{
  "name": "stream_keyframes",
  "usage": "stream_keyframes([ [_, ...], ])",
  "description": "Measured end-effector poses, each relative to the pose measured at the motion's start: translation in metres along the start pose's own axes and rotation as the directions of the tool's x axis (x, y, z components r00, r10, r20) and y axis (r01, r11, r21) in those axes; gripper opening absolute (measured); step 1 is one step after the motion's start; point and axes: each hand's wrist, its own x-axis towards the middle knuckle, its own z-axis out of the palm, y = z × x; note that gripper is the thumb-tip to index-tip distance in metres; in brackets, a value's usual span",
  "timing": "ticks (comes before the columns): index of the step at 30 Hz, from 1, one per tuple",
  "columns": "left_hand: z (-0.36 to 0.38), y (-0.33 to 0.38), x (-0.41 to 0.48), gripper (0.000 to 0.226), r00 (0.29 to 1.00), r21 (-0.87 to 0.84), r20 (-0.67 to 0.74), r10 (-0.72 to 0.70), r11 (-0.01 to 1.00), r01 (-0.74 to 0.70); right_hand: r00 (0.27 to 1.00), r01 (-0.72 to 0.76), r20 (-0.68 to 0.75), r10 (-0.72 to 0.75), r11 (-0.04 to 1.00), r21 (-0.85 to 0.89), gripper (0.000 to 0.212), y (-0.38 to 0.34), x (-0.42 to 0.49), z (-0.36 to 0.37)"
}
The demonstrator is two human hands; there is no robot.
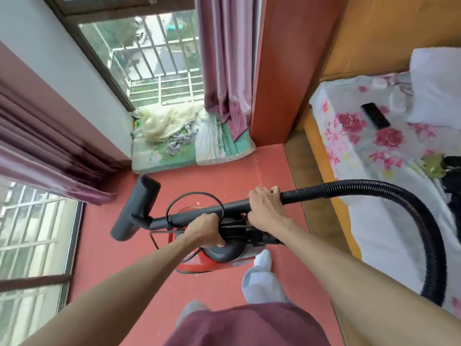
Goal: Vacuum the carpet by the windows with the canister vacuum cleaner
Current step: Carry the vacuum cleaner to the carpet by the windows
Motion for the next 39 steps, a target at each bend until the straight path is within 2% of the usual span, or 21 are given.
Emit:
stream_keyframes([
  [8, -0.043, 0.025, 0.073, 0.028, 0.998, -0.122, -0.027, -0.054, 0.991, 0.05, 0.992, 0.125, 0.017, -0.124, 0.986, -0.114, 0.03, 0.043, 0.103, -0.036],
  [13, -0.063, 0.015, 0.125, 0.026, 0.999, -0.102, 0.016, -0.045, 0.994, 0.046, 0.995, 0.089, 0.042, -0.086, 0.992, -0.088, 0.029, 0.051, 0.148, -0.026],
  [20, -0.082, -0.007, 0.203, 0.028, 0.996, 0.076, 0.084, 0.04, 0.996, -0.046, 0.993, -0.092, 0.071, 0.091, 0.996, 0.011, 0.025, 0.069, 0.193, 0.009],
  [26, -0.094, -0.015, 0.254, 0.027, 0.982, 0.31, 0.132, 0.134, 0.935, -0.169, 0.958, -0.28, 0.091, 0.271, 0.954, 0.108, 0.026, 0.08, 0.21, 0.038],
  [33, -0.102, 0.015, 0.292, 0.027, 0.941, 0.531, 0.21, 0.266, 0.777, -0.338, 0.853, -0.521, 0.168, 0.494, 0.803, 0.289, 0.023, 0.106, 0.188, 0.069],
  [39, -0.097, 0.043, 0.32, 0.03, 0.84, 0.579, 0.302, 0.45, 0.614, -0.537, 0.748, -0.657, 0.263, 0.609, 0.623, 0.424, 0.029, 0.128, 0.166, 0.093],
])
